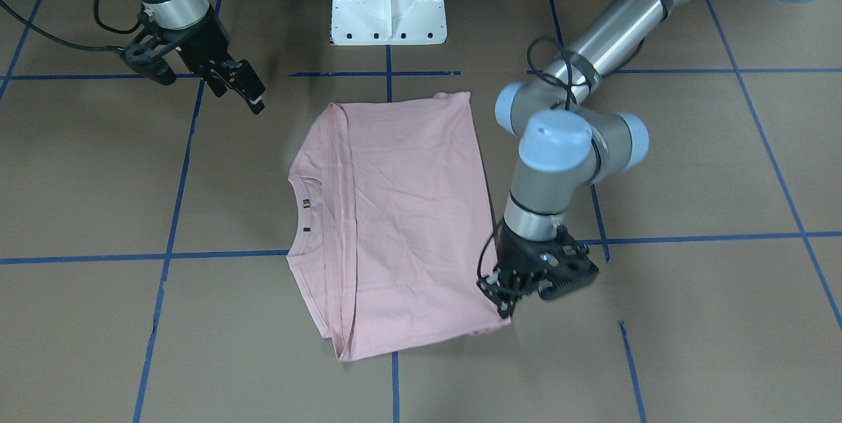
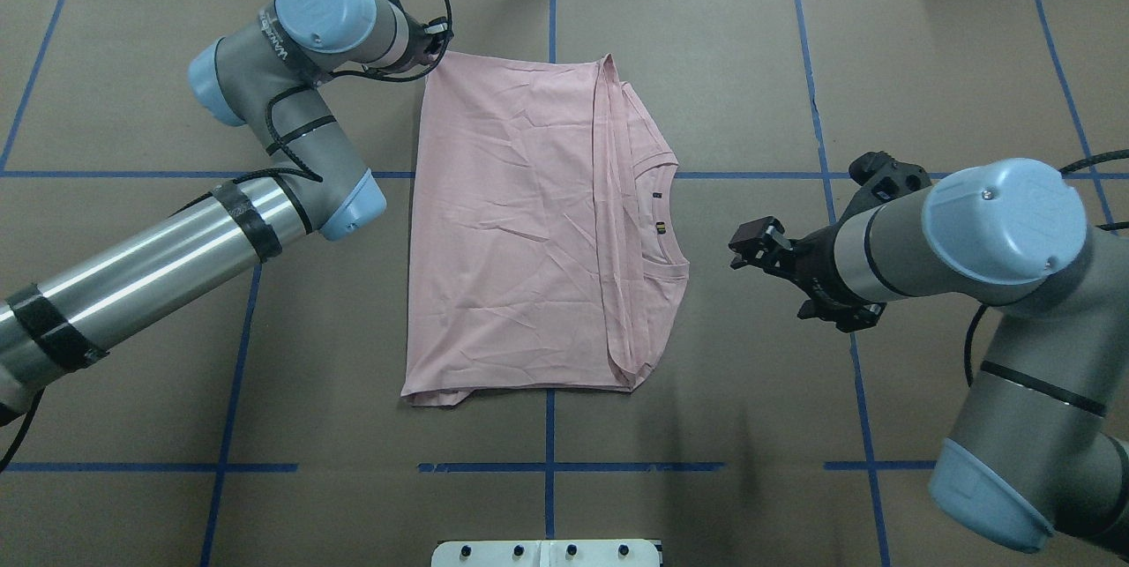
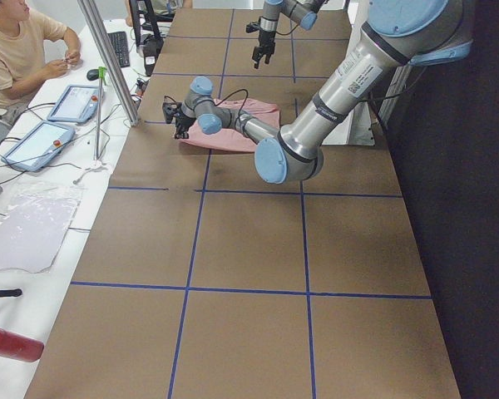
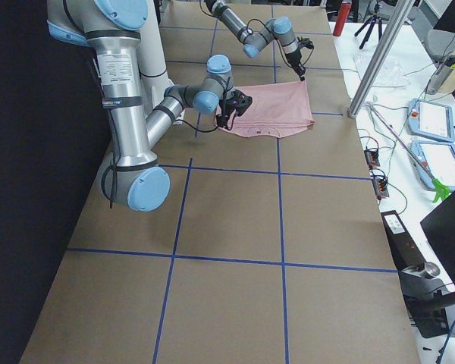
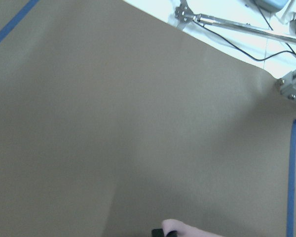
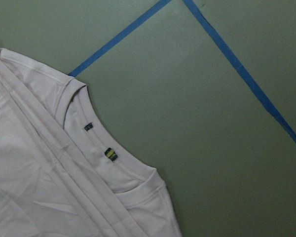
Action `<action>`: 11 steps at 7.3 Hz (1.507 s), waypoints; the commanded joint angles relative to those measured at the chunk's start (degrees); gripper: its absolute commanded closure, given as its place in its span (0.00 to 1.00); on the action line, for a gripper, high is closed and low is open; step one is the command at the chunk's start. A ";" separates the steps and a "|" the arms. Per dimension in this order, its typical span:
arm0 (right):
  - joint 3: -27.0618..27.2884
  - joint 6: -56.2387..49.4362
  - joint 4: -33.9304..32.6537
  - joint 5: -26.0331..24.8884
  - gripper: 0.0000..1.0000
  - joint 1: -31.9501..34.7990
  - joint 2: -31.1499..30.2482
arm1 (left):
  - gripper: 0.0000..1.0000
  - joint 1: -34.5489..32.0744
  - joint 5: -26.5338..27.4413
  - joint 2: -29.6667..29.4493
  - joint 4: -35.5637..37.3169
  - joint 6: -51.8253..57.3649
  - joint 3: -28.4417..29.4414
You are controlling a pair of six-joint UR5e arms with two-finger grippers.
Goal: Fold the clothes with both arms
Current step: 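Lower the right gripper onto the shirt's side edge nearest the robot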
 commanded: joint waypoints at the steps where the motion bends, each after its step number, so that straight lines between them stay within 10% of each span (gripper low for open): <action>1: -7.11 5.36 0.03 -1.71 0.00 -3.36 8.79 | 0.56 -1.74 -1.53 -0.45 -4.83 2.02 0.93; 5: -14.34 14.10 -0.41 -13.40 0.15 -14.01 14.35 | 0.54 -1.92 -6.20 6.42 -3.95 1.40 -9.31; 11: -19.18 14.80 -0.50 -13.42 0.35 -14.80 15.59 | 0.53 -1.83 -6.20 6.51 -3.95 0.61 -9.57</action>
